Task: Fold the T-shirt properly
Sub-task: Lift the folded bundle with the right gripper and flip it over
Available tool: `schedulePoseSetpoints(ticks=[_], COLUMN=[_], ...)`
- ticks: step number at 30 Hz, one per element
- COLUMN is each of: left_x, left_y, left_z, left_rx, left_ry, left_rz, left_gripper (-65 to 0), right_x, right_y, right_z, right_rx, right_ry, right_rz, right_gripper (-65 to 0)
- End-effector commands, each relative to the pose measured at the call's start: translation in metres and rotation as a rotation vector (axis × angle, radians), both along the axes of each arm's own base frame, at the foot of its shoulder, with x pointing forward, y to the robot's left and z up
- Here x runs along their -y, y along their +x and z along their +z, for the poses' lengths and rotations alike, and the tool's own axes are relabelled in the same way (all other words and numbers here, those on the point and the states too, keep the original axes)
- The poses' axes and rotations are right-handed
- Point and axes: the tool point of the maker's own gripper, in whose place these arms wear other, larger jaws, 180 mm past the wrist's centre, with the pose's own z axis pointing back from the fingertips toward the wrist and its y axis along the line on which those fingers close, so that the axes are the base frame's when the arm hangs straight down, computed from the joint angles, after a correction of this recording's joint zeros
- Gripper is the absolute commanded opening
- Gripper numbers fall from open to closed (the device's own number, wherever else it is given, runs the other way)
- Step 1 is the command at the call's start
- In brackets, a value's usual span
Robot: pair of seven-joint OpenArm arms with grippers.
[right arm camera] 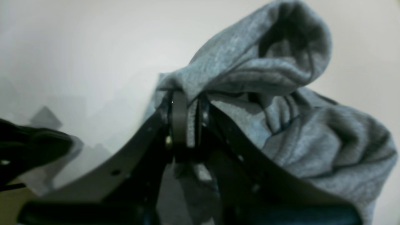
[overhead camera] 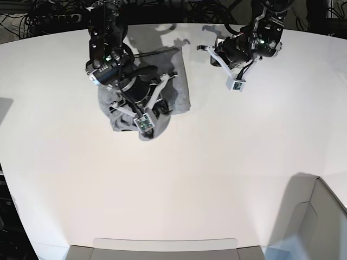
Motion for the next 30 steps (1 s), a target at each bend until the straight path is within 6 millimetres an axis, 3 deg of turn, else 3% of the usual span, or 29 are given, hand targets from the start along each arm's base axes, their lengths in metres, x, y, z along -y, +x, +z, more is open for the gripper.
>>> schedulePoseSetpoints(ticks=[1,7,11,15,17,20,24,26,30], left_x=[0.001,0.001,0.0,0.0,0.0,0.0,0.0,0.0,0.0], left_y=[0.006,0.006,0.005,0.005,0.005,0.005,0.005,0.005,0.005], left_z=[0.006,0.006,0.004,0.002,0.002,0.002,0.002,0.002,0.002], left_rx=[0.03,0.03,0.024,0.019,0.019,0.019,0.019,0.017,0.019], left_ry=[-0.006,-0.006,-0.003,-0.003,-0.003,-0.003,-0.003,-0.002,-0.002], left_rz=[-0.002,-0.002,-0.002,0.0,0.0,0.0,0.0,0.001,0.001], left_gripper=[-63.2,-63.1,-63.0,-63.0,-63.0,-63.0,-63.0,-63.0,-63.0], right_x=[-0.011,-0.019,-0.023,-0.038,-0.048,-0.057,-0.029,-0.005,0.057], right_y=[0.004,-0.004,-0.013,-0.02,-0.026,-0.03,-0.004,0.012,0.05], right_z=[0.013,-0.017,-0.022,-0.002,0.012,0.028,0.035,0.038,0.056], right_rx=[0.042,-0.063,-0.087,-0.028,0.012,0.056,0.09,0.108,0.172], right_ry=[0.041,0.007,-0.001,0.014,0.026,0.045,0.03,0.021,0.0], right_rz=[0.01,-0.001,-0.005,0.062,0.105,0.138,0.039,-0.04,-0.231], right_gripper=[-65.0,-65.0,-50.0,-36.5,-34.5,-34.5,-36.4,-43.3,-63.0])
